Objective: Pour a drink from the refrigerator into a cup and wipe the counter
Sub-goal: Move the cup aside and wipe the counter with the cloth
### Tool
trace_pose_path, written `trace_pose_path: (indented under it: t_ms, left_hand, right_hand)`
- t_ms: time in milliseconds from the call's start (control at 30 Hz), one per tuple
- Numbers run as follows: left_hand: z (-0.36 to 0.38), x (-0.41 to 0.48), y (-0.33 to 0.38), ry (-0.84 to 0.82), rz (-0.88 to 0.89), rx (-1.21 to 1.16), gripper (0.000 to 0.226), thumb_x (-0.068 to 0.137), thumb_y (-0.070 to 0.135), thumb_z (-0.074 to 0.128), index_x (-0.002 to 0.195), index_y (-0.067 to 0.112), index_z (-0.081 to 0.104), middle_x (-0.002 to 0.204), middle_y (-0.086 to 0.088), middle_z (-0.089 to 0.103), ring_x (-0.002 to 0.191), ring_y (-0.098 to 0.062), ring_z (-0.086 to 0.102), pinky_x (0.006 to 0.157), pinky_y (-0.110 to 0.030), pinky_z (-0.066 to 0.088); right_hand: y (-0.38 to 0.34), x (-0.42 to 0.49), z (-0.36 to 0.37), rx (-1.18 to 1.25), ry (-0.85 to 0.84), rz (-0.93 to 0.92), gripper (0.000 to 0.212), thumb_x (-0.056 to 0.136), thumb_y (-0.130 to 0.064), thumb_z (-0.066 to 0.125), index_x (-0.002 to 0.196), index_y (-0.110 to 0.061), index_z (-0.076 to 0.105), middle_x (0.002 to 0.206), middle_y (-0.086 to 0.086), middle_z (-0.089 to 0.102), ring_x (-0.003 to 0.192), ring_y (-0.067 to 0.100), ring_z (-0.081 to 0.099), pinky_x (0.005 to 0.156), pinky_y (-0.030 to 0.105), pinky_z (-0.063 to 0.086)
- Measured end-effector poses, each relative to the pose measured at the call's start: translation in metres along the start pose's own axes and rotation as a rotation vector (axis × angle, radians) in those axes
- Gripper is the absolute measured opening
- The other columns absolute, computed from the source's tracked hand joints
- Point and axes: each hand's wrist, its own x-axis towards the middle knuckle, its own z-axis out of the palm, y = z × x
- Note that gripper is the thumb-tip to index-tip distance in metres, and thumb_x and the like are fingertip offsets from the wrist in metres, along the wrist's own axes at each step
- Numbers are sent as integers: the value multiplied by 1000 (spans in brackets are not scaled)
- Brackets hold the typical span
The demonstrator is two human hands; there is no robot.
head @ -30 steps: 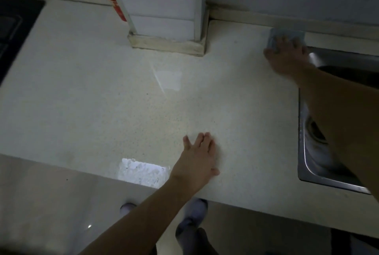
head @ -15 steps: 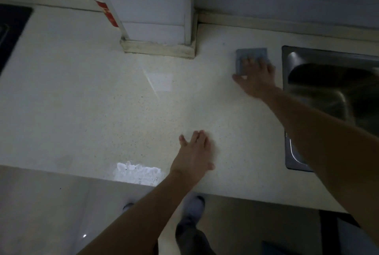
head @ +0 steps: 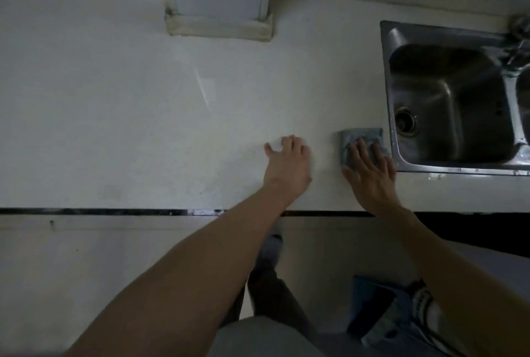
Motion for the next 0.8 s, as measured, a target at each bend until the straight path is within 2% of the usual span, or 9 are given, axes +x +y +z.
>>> trace_pose_path:
  t_ms: [133,200,300,400,467,533,633,800]
  left_hand:
    - [4,-5,-10,-9,48,70,78,96,34,53,153,-2,13,161,-22,10,148,-36,14,115,-64,21]
    - [6,-13,-20,45,82,32,68,96,23,50,151,-3,19,159,-21,17,145,-35,20,117,-57,22]
    - [11,-33,-30,117,94,-21,60,94,19,47,147,-2,27,153,-20,26,139,-34,29,115,-52,27]
    - [24,-53,-39,35,72,-17,69,97,22,50,152,-2,17,161,-20,11,148,-34,14,119,-55,18]
    - [32,-62,-45,-13,91,13,78,97,23,53,154,-1,5,164,-18,-1,152,-32,1,122,-54,11]
    - [33,-64,-51,-21,116,23,80,97,20,53,155,1,2,165,-16,-5,153,-30,-3,123,-52,9]
    - [23,-62,-54,-40,122,-48,72,98,18,49,156,3,9,165,-13,-2,153,-28,-1,123,-49,10]
    - [13,-60,-49,-33,112,-57,59,98,18,49,150,1,27,162,-17,13,149,-31,13,119,-52,21]
  right_hand:
    - [-19,-38,12,99,-37,199,83,81,-70,10,154,-33,15,163,-8,0,149,22,-6,118,47,3]
    - [-42,-53,19,102,-42,201,83,80,-70,11,154,-32,16,163,-7,-2,149,25,-8,118,49,2]
    - [-84,-74,27,139,-22,144,84,82,-71,12,155,-30,11,163,-6,-4,149,26,-9,117,47,-5]
    - [-118,-84,33,99,-34,74,83,84,-70,13,156,-28,7,163,-3,-6,149,26,-13,116,45,-11]
    - [-128,-82,31,100,-61,78,82,86,-67,17,156,-28,3,163,-2,-8,148,25,-16,116,45,-12]
    - [-129,-78,26,88,-101,73,81,86,-61,25,155,-28,1,163,-2,-10,148,25,-16,117,46,-10]
    - [-122,-75,20,69,-142,31,83,86,-56,36,155,-28,0,163,-1,-9,148,26,-15,118,50,-4]
    - [-118,-69,17,66,-148,12,80,88,-51,38,155,-28,0,163,-2,-9,148,26,-16,118,51,-3]
